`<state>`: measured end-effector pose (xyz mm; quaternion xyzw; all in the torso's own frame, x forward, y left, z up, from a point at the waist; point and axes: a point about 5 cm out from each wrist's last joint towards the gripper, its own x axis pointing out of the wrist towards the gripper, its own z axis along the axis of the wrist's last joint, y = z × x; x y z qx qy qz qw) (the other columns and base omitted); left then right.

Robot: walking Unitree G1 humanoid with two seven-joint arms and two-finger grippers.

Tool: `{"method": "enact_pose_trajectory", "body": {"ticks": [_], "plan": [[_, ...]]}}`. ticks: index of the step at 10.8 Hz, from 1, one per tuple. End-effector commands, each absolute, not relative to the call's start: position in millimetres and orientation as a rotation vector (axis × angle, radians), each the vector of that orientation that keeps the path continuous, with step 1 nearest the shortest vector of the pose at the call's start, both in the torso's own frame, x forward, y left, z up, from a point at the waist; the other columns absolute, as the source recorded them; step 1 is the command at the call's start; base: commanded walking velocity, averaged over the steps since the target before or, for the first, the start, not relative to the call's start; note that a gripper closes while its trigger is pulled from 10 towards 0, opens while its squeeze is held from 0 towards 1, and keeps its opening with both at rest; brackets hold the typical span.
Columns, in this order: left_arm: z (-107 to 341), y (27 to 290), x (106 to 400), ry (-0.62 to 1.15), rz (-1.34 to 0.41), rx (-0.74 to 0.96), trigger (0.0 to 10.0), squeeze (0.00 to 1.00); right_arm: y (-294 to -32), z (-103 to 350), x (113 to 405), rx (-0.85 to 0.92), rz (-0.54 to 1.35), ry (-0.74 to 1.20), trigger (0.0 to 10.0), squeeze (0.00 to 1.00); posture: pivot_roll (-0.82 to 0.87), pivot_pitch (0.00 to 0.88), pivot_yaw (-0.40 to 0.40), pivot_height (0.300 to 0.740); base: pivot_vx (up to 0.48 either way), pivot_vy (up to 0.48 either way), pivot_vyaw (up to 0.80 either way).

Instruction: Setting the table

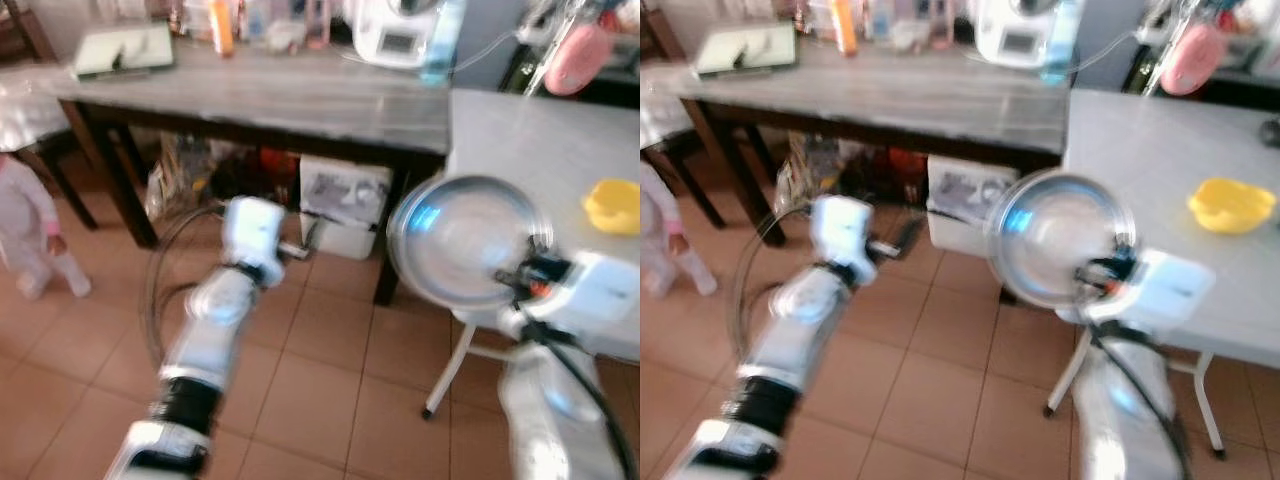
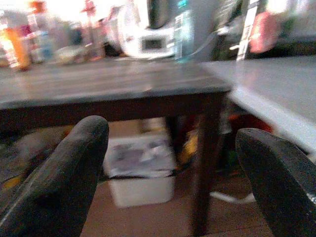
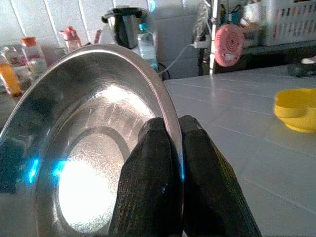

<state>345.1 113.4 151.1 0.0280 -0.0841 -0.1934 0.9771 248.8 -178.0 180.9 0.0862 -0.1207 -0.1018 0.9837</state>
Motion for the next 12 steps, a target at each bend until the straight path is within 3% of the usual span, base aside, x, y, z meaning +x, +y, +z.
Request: {"method": "enact_pose_trajectory", "body": {"ticks": [1, 3, 7, 12], "plan": [[153.2, 100.2, 343.7, -0.178, -0.426, 0.042, 10.0, 0.00, -186.1, 182.8, 245.4, 0.161, -0.235, -0.253, 10.0, 0.00, 0.09, 0.094, -0.005, 0.740, 0.356, 0.000, 0.00], [151.6, 99.1, 342.5, -0.173, -0.432, 0.051, 10.0, 0.00, -186.4, 183.1, 245.4, 0.159, -0.234, -0.255, 10.0, 0.00, 0.09, 0.096, -0.007, 0.740, 0.341, 0.000, 0.00], [150.2, 98.4, 342.6, -0.162, -0.427, 0.031, 10.0, 0.00, -186.5, 182.0, 244.4, 0.160, -0.238, -0.251, 10.0, 0.00, 0.09, 0.099, -0.005, 0.740, 0.000, 0.000, 0.00], [149.4, 93.5, 341.3, -0.157, -0.459, 0.039, 10.0, 0.00, -186.3, 181.3, 244.3, 0.160, -0.239, -0.247, 10.0, 0.00, 0.09, 0.099, -0.003, 0.740, 0.000, 0.358, -0.37]]}}
